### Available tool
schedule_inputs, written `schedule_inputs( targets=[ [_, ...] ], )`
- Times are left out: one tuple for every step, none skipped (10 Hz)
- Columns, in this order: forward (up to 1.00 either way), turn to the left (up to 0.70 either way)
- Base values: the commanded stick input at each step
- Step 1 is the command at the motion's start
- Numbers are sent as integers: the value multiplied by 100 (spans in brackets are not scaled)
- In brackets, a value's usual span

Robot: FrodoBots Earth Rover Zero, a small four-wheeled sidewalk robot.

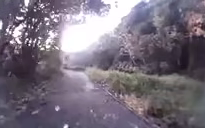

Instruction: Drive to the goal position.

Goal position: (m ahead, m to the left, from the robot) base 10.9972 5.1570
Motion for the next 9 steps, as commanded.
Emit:
schedule_inputs(
  targets=[
    [100,0],
    [100,0],
    [100,0],
    [100,0],
    [100,3],
    [100,16],
    [100,29],
    [100,40],
    [100,40]
  ],
)
